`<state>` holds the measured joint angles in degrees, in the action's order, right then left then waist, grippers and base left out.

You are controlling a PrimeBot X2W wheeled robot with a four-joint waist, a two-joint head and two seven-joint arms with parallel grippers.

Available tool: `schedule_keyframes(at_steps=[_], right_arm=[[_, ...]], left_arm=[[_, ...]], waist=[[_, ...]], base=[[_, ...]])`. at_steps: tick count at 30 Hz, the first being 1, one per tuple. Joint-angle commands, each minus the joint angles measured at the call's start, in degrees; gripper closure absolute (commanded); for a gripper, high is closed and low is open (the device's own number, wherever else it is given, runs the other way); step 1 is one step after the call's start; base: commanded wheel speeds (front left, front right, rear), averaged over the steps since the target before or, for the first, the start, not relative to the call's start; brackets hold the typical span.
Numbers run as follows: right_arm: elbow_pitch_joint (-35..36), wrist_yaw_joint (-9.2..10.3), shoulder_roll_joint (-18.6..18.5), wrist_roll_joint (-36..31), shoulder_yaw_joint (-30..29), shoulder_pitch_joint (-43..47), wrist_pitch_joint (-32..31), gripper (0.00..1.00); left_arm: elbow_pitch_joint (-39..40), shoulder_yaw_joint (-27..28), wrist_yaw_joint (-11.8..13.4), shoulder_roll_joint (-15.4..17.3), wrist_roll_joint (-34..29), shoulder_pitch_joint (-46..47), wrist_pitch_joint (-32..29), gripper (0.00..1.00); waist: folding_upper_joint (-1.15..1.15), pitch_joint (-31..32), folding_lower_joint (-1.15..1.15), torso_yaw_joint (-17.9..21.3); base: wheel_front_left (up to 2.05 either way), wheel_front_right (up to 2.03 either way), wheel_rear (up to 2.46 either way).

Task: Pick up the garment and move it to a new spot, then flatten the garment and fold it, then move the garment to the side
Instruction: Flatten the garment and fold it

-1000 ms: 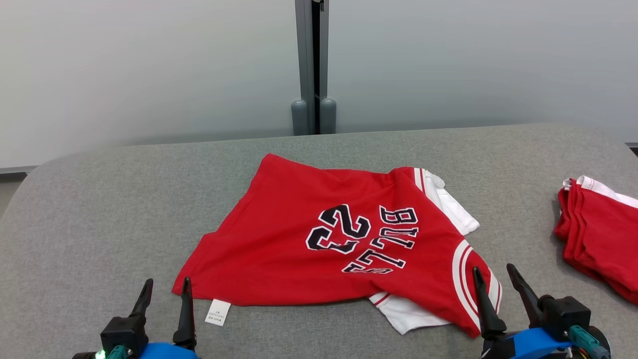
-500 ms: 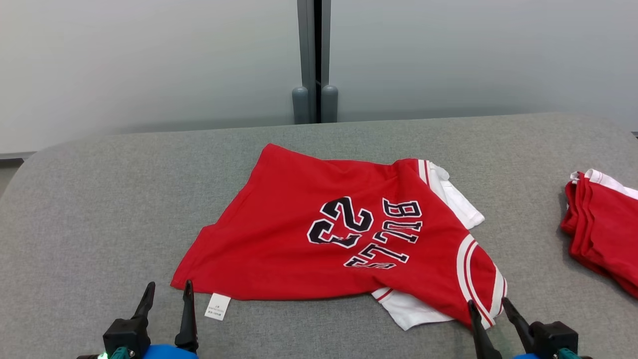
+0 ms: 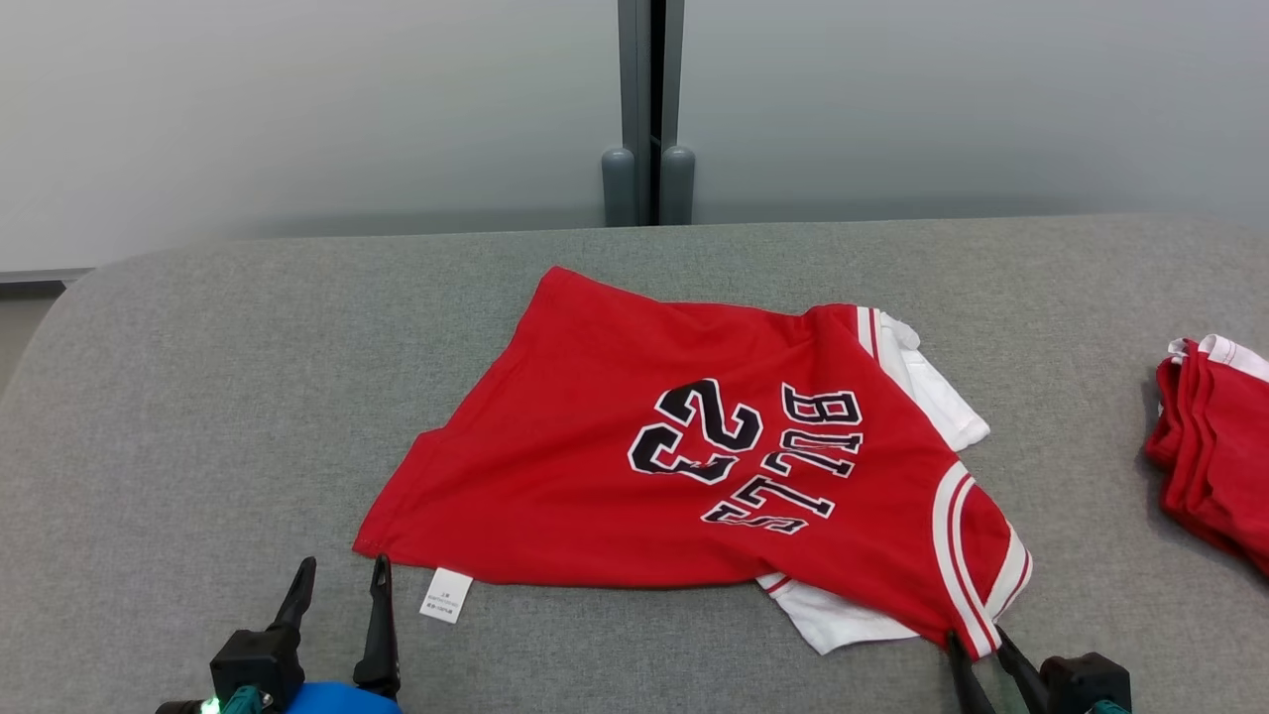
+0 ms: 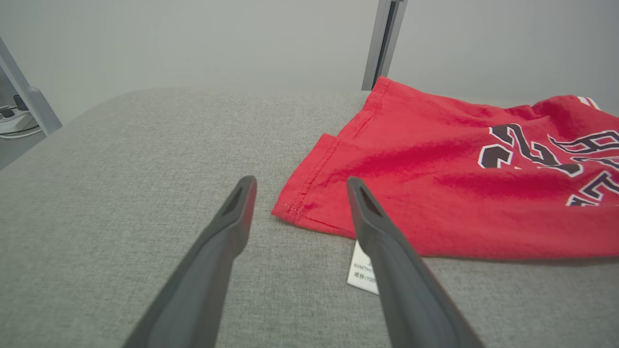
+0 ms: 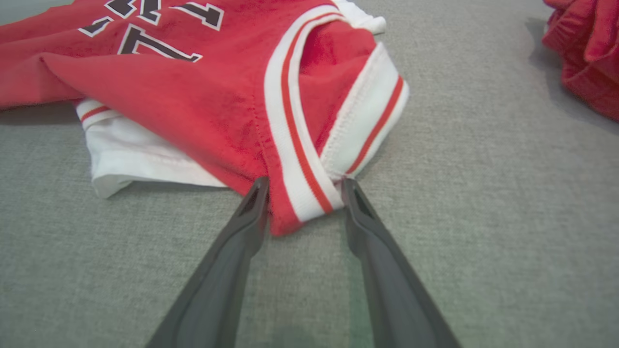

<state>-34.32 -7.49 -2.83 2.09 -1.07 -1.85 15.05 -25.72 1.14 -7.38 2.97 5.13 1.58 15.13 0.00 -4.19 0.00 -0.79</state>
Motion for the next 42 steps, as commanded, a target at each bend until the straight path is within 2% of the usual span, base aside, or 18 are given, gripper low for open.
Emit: schedule_keyframes(at_steps=[1,2,13,18,22,23,24,25,28,31,42], right_arm=[[-0.29,-0.01,-0.15,-0.22,-0.20,-0.90,0.17,0.80],[-0.08,-0.01,-0.16,0.28,-0.30,-0.97,0.17,1.00],[9.40,-0.01,-0.17,1.51,-1.98,-3.53,0.17,1.00],[8.31,-0.01,-0.14,-1.31,-3.56,-8.41,0.17,1.00],[2.39,-0.01,-0.15,-5.88,-6.32,-16.76,0.18,1.00],[0.78,-0.01,-0.20,-6.74,-7.29,-18.20,0.17,0.71],[-1.06,-0.01,-0.20,-7.71,-8.56,-19.36,0.17,0.13],[-2.45,-0.01,-0.17,-8.26,-9.62,-20.67,0.18,0.00],[-2.57,-0.01,-0.18,-8.75,-11.92,-23.71,0.18,0.00],[-0.83,-0.01,-0.13,-7.31,-11.01,-23.44,0.18,0.00],[8.28,-0.01,-0.20,0.21,-6.55,-12.07,0.17,0.00]], left_arm=[[0.12,-0.02,-0.12,-0.03,0.34,0.87,0.01,0.00],[0.16,0.02,-0.13,-0.02,0.38,0.86,0.01,0.00],[0.83,-1.36,-0.17,0.29,1.24,1.44,0.01,0.00],[0.56,-3.17,-0.17,0.59,1.82,2.78,0.01,0.00],[0.51,-5.12,-0.17,1.50,2.63,3.99,0.01,0.00],[0.49,-5.17,-0.17,1.66,2.89,4.18,0.01,0.00],[0.43,-5.49,-0.16,1.76,3.05,4.40,0.01,0.00],[0.41,-5.71,-0.16,1.87,3.11,4.54,0.01,0.00],[0.44,-5.89,-0.16,2.05,3.44,4.86,0.01,0.00],[0.56,-5.57,-0.16,2.04,3.53,4.79,0.00,0.00],[1.04,-3.40,-0.16,1.41,2.19,3.32,0.00,0.00]], waist=[[0.00,-0.19,0.00,-0.23],[0.00,-0.26,0.00,-0.28],[0.00,-1.92,0.00,-0.86],[0.00,-3.28,0.00,-2.58],[0.00,-4.87,0.00,-5.68],[0.00,-5.12,0.00,-6.14],[0.00,-5.28,0.00,-6.62],[0.00,-5.40,0.00,-6.93],[0.00,-5.60,0.00,-7.71],[0.00,-5.50,0.00,-7.68],[0.00,-1.73,0.00,-3.57]], base=[[0.00,0.00,0.00],[0.00,0.00,0.00],[0.00,0.00,0.00],[0.00,0.00,0.00],[0.00,0.00,0.00],[0.00,0.00,0.00],[0.00,0.00,0.00],[0.00,0.00,0.00],[0.00,0.00,0.00],[0.00,0.00,0.00],[0.00,0.00,0.00]])
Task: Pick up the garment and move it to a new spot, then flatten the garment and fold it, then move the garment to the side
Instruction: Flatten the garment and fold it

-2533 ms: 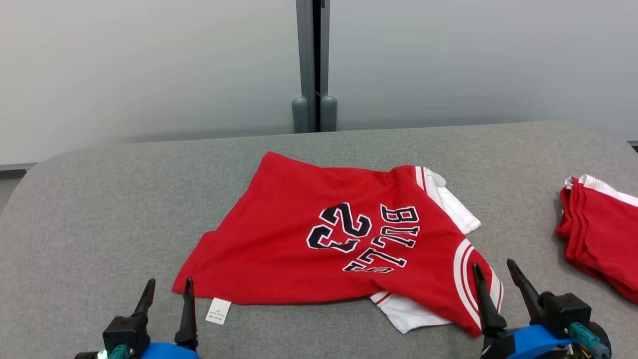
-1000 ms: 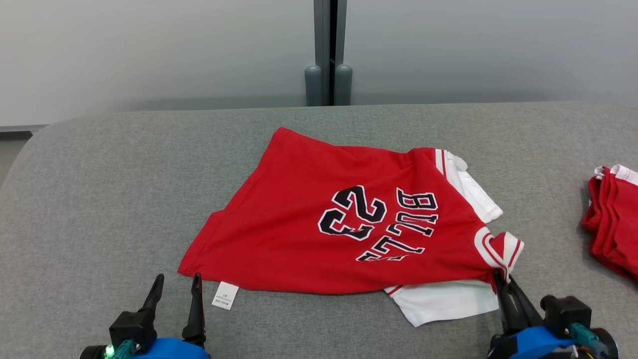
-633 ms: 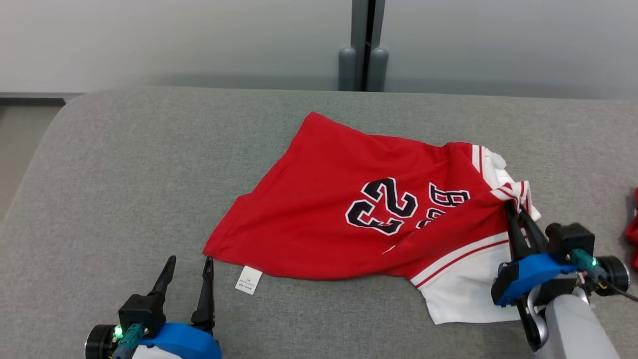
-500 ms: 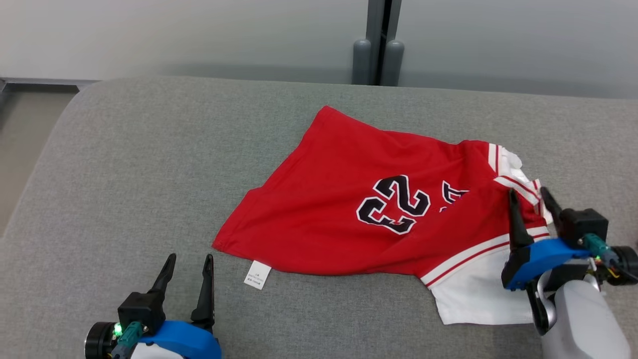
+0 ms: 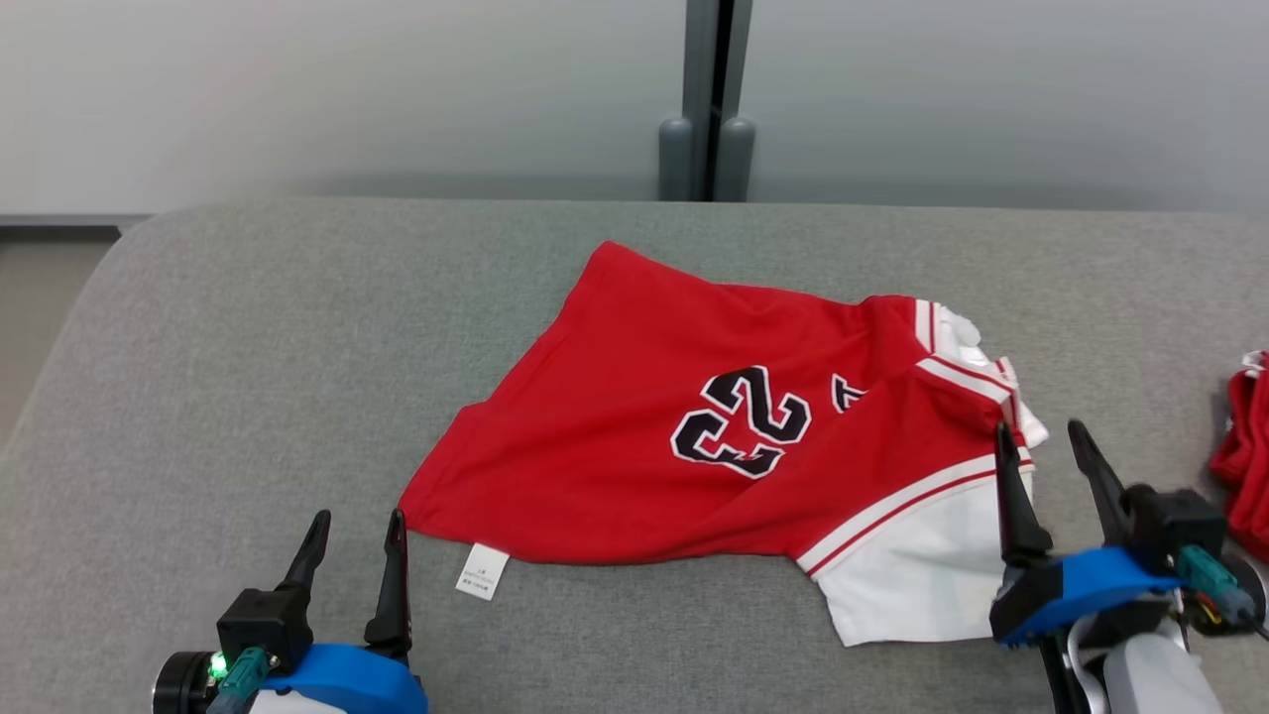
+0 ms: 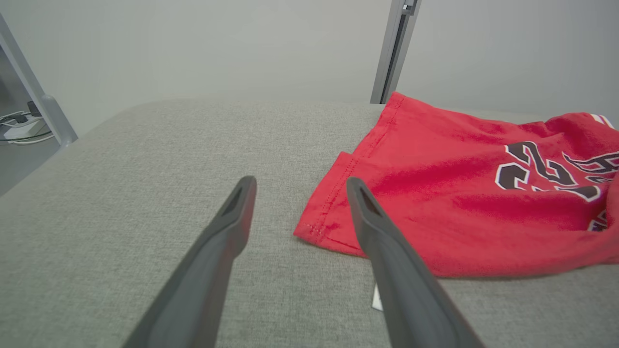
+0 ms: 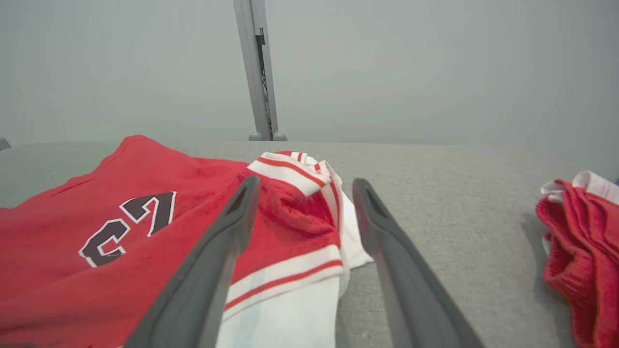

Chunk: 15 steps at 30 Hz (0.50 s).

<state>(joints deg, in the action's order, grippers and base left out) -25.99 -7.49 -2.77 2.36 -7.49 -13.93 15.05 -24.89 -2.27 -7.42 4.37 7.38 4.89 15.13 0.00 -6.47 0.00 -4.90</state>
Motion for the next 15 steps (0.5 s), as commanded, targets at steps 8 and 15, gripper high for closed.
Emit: schedule_keyframes(at_steps=[8,15], right_arm=[[3.44,-0.02,-0.22,2.65,1.27,7.53,0.17,0.00],[4.21,-0.02,-0.20,2.28,2.44,11.67,0.17,0.00]], left_arm=[[-0.32,1.81,-0.09,-0.68,-1.81,-2.06,0.00,0.00],[-0.73,2.71,0.70,-1.14,-2.71,-4.13,0.00,0.00]], waist=[[0.00,3.93,0.00,2.62],[0.00,6.18,0.00,3.54]], base=[[0.00,0.00,0.00],[0.00,0.00,0.00]])
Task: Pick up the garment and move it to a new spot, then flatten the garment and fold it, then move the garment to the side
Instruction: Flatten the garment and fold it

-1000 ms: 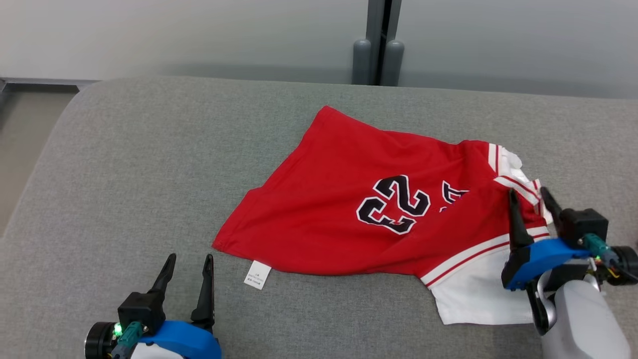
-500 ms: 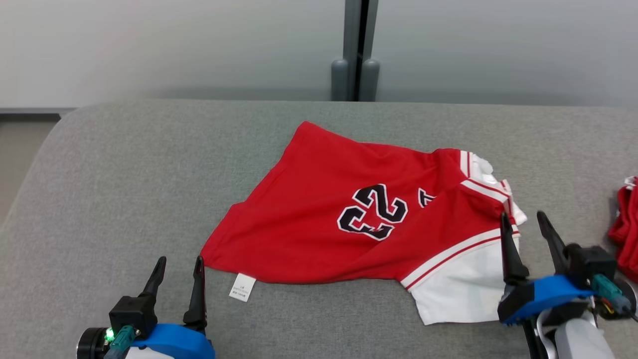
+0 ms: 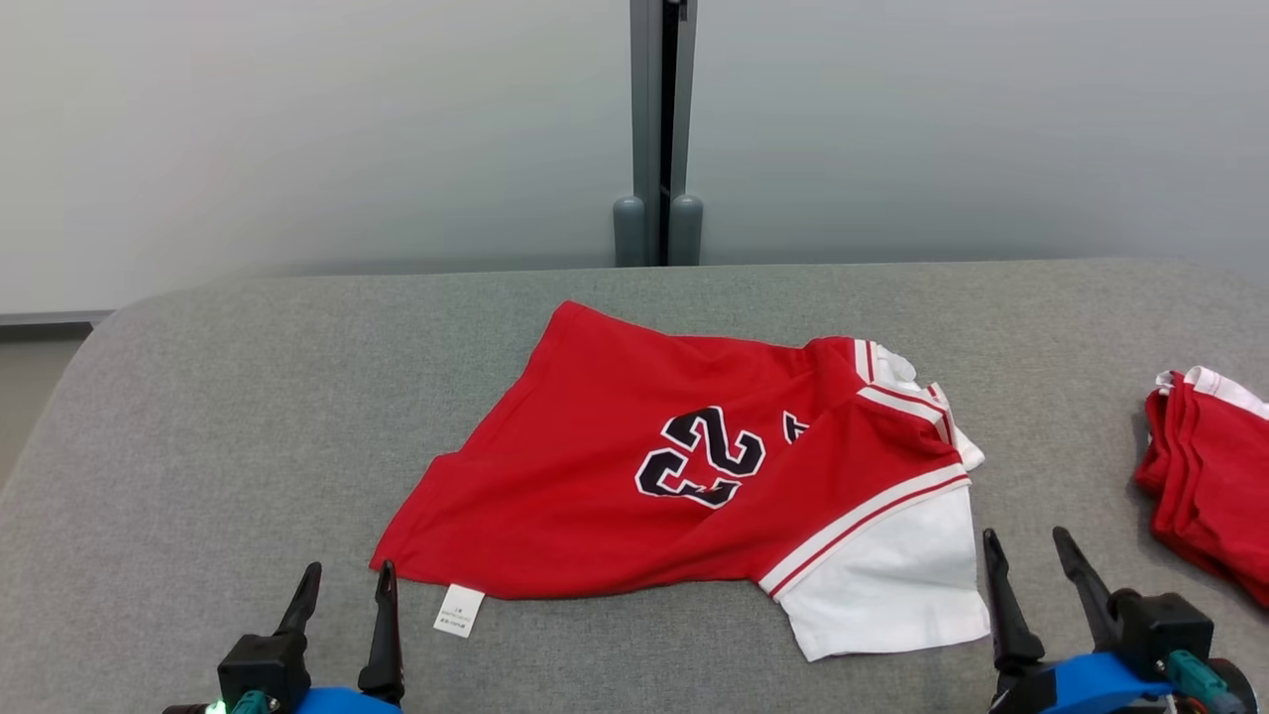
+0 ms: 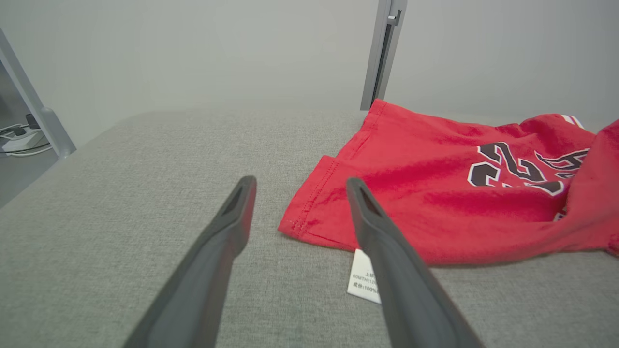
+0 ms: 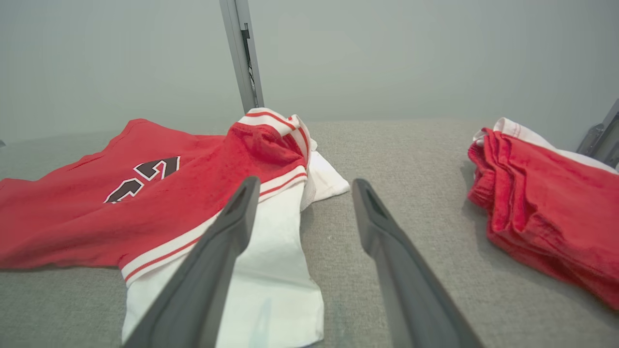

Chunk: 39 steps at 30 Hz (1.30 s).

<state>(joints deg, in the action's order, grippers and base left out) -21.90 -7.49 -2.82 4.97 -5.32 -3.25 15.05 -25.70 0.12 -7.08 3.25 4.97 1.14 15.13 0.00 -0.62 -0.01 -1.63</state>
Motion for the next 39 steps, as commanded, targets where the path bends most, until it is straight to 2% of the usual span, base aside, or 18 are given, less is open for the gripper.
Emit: schedule_keyframes(at_steps=[1,12,23,31,32,35,39], right_arm=[[0.05,-0.01,-0.17,-0.36,0.45,1.45,0.17,0.00],[-2.72,-0.02,-0.18,-1.11,1.64,2.17,0.17,0.00],[-13.11,-0.01,-0.19,-2.13,-1.46,-2.23,0.17,0.00],[-21.83,-0.01,-0.13,-5.37,-3.30,-5.04,-0.09,0.00],[-23.11,-0.01,-0.12,-5.29,-3.37,-5.14,-0.26,0.29],[-27.05,-0.01,-0.03,-5.01,-2.82,-5.17,-0.60,1.00],[-29.03,0.00,0.22,-4.46,-2.43,-5.36,-0.74,1.00]], left_arm=[[0.10,0.38,0.55,-0.09,-0.38,-0.59,0.01,0.00],[0.63,0.68,0.62,-0.28,-0.76,-0.80,0.01,0.00],[0.98,-0.32,-0.24,0.07,-0.66,1.26,0.01,0.00],[0.71,-0.89,-0.41,0.90,-0.07,2.51,0.01,0.00],[0.67,-0.91,-0.41,0.94,0.03,2.55,0.00,0.00],[0.58,-0.83,-0.45,0.97,0.41,2.56,0.01,0.00],[0.47,-0.61,-0.46,0.98,0.86,2.40,0.00,0.00]], waist=[[0.00,0.45,0.01,0.32],[0.00,0.32,0.01,0.20],[0.00,-4.00,0.01,-1.79],[0.00,-5.72,0.01,-3.02],[0.00,-5.79,0.01,-3.10],[0.00,-5.85,0.01,-3.13],[0.00,-5.93,0.01,-2.53]], base=[[0.00,0.00,0.00],[0.00,0.00,0.00],[0.00,0.00,0.00],[0.00,0.00,0.00],[0.00,0.00,0.00],[0.00,0.00,0.00],[0.00,0.00,0.00]])
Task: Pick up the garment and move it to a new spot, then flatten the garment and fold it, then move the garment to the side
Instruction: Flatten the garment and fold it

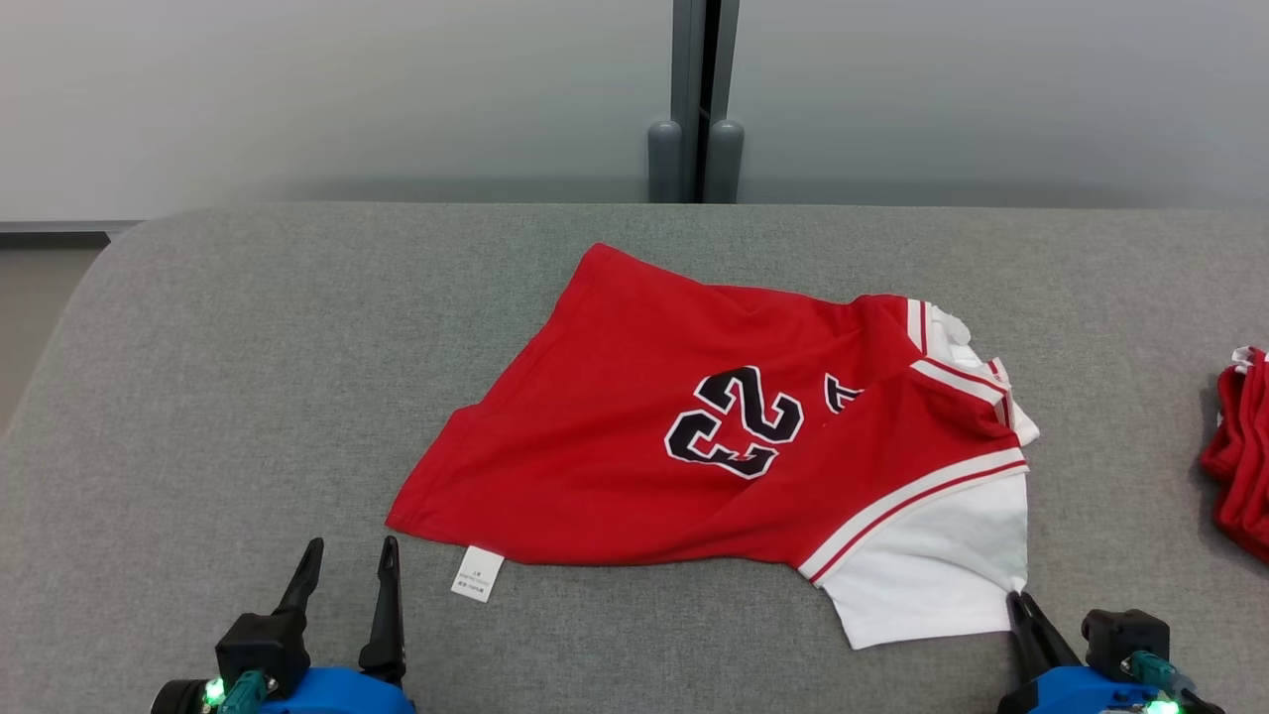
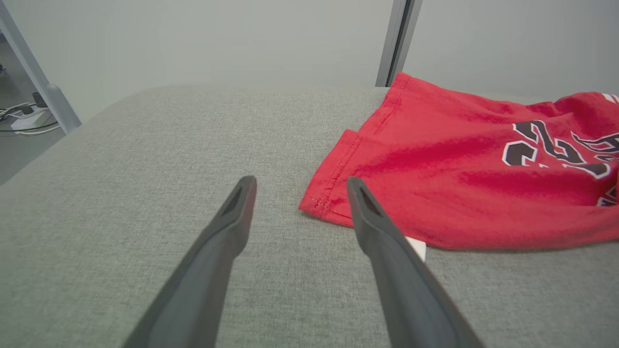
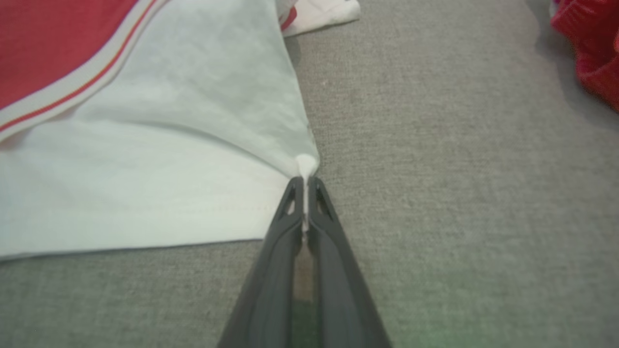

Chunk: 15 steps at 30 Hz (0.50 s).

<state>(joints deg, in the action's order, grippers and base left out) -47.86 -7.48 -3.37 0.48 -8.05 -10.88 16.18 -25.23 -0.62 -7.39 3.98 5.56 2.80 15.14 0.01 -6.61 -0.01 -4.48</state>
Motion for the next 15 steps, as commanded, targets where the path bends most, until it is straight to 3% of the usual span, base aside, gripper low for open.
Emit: schedule_keyframes(at_steps=[1,15], right_arm=[[-2.52,0.00,0.68,0.28,-0.07,2.36,-1.86,1.00],[8.35,0.02,0.29,0.05,-4.02,6.69,-1.07,1.00]], left_arm=[[-0.09,0.11,-0.15,0.22,0.36,0.62,-0.01,0.00],[-2.15,-1.54,-0.16,-0.37,2.91,-0.85,0.00,0.00]], waist=[[-0.01,0.11,0.01,0.58],[-0.01,1.75,0.01,5.42]], base=[[0.00,0.00,0.00],[0.00,0.00,0.00]])
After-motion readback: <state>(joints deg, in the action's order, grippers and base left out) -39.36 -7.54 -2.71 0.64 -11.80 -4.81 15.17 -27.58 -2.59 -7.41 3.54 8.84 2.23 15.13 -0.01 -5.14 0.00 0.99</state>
